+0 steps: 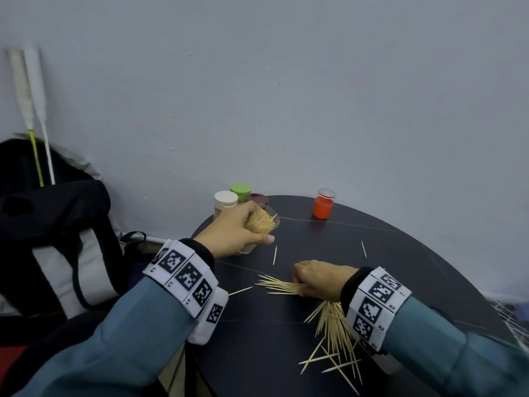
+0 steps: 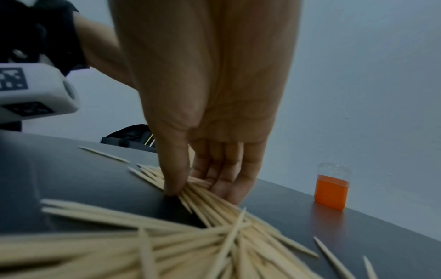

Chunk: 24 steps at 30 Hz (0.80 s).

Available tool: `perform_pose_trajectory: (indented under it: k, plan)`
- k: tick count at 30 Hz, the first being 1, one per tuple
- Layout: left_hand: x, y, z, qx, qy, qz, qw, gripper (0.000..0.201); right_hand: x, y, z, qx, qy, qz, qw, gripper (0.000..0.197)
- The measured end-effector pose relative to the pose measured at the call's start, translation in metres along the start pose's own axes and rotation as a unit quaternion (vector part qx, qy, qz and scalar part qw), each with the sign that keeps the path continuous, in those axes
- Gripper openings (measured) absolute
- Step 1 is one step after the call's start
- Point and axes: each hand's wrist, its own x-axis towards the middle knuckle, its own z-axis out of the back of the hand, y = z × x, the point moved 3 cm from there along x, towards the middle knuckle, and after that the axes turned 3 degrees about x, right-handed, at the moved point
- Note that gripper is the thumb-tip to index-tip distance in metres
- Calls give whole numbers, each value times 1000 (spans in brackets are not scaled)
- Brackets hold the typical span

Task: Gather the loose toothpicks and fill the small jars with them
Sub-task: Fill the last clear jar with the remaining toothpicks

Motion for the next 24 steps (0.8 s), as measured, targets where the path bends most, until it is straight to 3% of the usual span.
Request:
perform_pose_trajectory:
  k: [7, 10, 20, 24]
  plan:
    - [0, -5, -3, 26, 6, -11, 1000, 30, -2, -7, 4, -16, 14, -19, 1000, 29]
    - [1, -8, -6, 39, 8, -11, 999, 32, -5, -16, 7, -2, -12, -22, 1000, 29]
    - [4, -25, -19, 22, 40, -22, 999, 30, -16, -45, 22, 128, -118, -41, 984, 21]
    - [8, -27, -28, 6, 50, -17, 999, 28, -19, -52, 24, 233, -154, -27, 960, 13]
